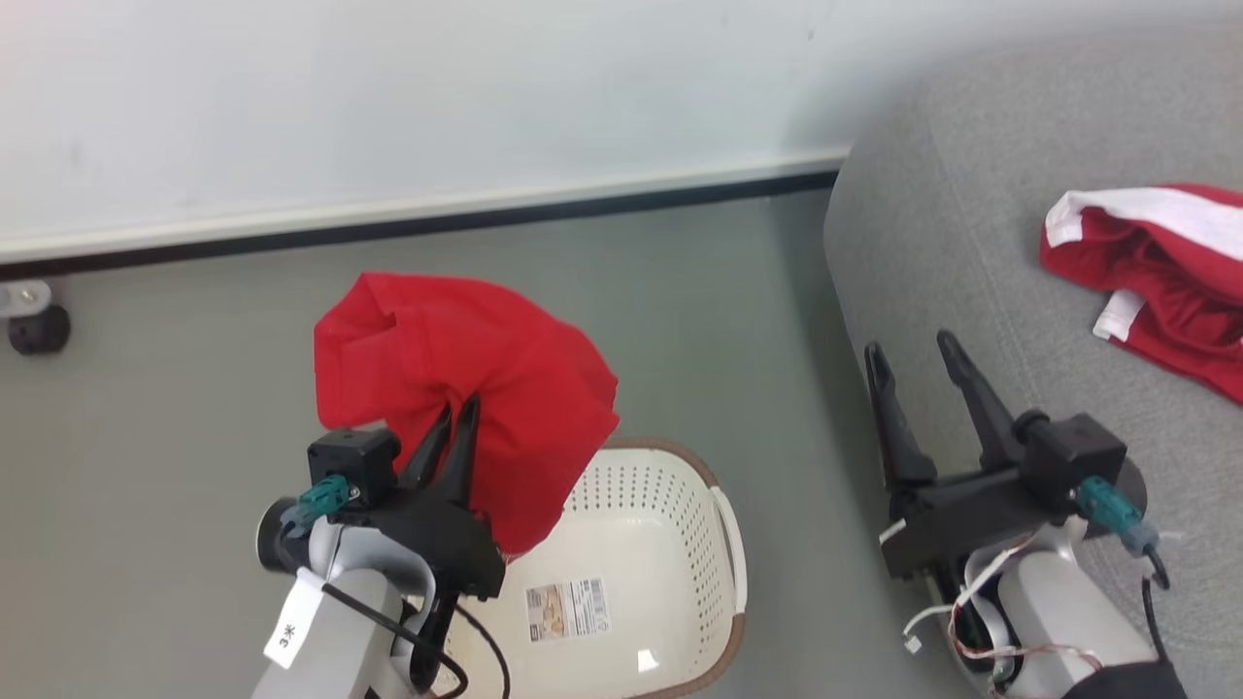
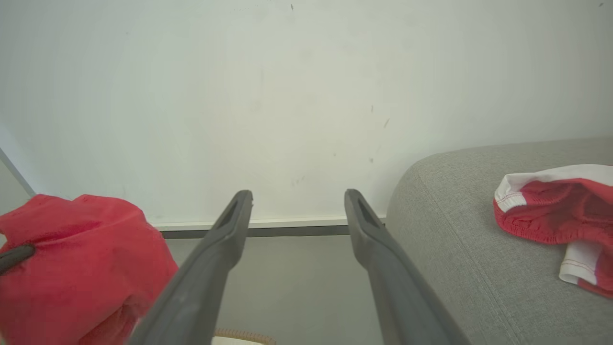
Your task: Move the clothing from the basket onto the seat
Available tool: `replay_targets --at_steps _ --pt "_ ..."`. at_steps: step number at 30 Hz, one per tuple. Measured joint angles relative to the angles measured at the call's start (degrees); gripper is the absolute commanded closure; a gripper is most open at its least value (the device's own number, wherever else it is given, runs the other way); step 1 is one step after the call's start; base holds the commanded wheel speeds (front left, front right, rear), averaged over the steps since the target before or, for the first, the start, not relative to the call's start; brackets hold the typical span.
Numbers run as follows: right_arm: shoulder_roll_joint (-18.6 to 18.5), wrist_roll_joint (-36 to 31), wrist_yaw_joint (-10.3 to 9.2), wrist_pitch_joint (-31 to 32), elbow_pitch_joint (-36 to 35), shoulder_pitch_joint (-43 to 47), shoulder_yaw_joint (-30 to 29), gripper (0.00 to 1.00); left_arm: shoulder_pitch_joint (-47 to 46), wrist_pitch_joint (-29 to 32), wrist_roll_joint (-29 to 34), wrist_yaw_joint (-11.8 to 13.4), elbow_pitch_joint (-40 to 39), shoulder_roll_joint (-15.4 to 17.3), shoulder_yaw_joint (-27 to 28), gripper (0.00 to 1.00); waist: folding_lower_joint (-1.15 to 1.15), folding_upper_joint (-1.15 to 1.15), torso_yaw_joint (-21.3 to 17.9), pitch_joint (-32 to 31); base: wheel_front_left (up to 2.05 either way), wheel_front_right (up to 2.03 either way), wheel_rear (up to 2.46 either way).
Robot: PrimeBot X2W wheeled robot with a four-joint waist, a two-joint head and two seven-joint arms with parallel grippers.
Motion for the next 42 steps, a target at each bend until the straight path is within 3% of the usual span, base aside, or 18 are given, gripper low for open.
replay_targets --at_steps 22,42 --pt "0.91 0.23 1.16 0.14 0.18 7.15 3.74 0.00 3.67 -0.31 3.38 -0.32 -22.09 1.18 -1.54 1.00 0.00 0.00 0.68 -8.95 0.00 0.00 0.00" --pt "1.87 0.30 2.67 1.59 -4.66 10.92 7.23 0.00 10.34 2.13 4.38 2.19 -34.64 1.93 -3.56 1.00 0.01 0.00 0.18 -12.72 0.00 0.00 0.00"
